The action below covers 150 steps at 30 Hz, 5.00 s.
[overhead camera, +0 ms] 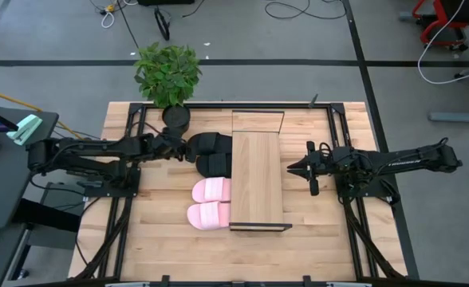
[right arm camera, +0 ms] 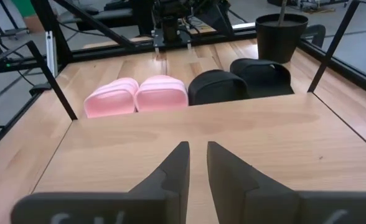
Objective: Pick and place slides into the shelf
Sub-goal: Put the top black slides on the shelf
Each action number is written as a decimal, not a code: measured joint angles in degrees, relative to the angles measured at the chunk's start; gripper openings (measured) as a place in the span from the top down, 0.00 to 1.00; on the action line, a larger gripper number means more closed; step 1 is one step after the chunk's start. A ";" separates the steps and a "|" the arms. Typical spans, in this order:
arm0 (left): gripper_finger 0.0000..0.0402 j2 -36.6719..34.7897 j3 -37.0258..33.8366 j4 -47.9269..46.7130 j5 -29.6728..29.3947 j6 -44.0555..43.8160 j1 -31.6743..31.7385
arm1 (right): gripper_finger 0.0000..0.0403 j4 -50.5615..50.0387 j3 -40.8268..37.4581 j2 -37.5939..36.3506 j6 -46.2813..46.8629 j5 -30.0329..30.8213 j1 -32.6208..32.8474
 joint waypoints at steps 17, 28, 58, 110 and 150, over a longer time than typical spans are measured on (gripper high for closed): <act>0.45 8.12 -0.02 7.77 15.74 -3.73 11.94 | 0.85 0.03 0.00 0.33 0.26 -0.04 0.00; 0.39 15.60 -0.02 11.07 18.85 -3.45 14.13 | 0.85 -0.18 0.00 0.33 0.50 -0.07 0.00; 0.38 19.62 -0.02 18.21 22.48 -3.91 14.75 | 0.85 -0.20 0.00 0.35 1.44 -0.07 -0.01; 0.96 25.69 0.07 25.24 19.82 -1.27 13.88 | 0.85 -0.55 0.00 4.02 2.01 -0.06 -0.02; 0.96 -14.53 -0.15 -9.34 -7.11 -2.84 0.31 | 0.85 -0.55 0.00 4.02 3.58 -0.04 -0.01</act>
